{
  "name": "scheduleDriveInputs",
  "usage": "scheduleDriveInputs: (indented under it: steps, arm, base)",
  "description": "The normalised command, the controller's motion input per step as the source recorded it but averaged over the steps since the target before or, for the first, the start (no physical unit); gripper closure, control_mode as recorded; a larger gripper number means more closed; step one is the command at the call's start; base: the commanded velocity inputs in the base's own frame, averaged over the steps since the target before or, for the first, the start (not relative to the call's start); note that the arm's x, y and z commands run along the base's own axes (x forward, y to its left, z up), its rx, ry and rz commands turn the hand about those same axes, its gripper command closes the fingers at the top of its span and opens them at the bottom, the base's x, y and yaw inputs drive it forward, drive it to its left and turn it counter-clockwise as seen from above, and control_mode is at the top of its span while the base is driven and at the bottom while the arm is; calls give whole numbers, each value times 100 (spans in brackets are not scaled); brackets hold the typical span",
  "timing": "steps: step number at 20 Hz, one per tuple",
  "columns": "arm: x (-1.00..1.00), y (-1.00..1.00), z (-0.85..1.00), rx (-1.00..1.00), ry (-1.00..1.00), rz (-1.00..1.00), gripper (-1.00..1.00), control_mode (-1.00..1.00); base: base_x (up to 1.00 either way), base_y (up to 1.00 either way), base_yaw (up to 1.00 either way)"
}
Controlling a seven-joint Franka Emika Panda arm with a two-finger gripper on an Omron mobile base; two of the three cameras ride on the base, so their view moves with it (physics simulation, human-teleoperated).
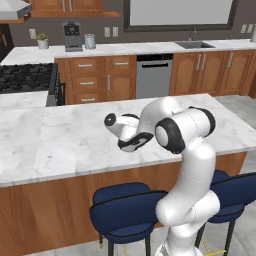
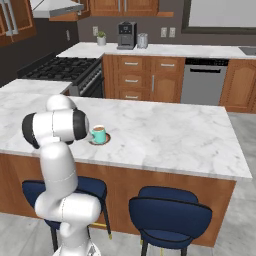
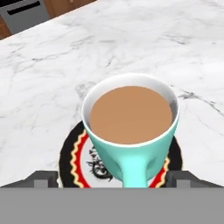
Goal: Pick the cup of tea, navigate to the dining table, and place it on the saucer.
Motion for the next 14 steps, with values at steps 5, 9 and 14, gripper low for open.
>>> scheduleDriveInputs:
  steps: [5,9,14]
  arm:
    - [0,8,30,0,0,0,-100,-100]
    - [-1,16,32,0,0,0,-100,-100]
    - [-19,22,31,0,3,0,-100,-100]
  base:
    - [0,0,0]
    - [0,0,0]
    - [0,0,0]
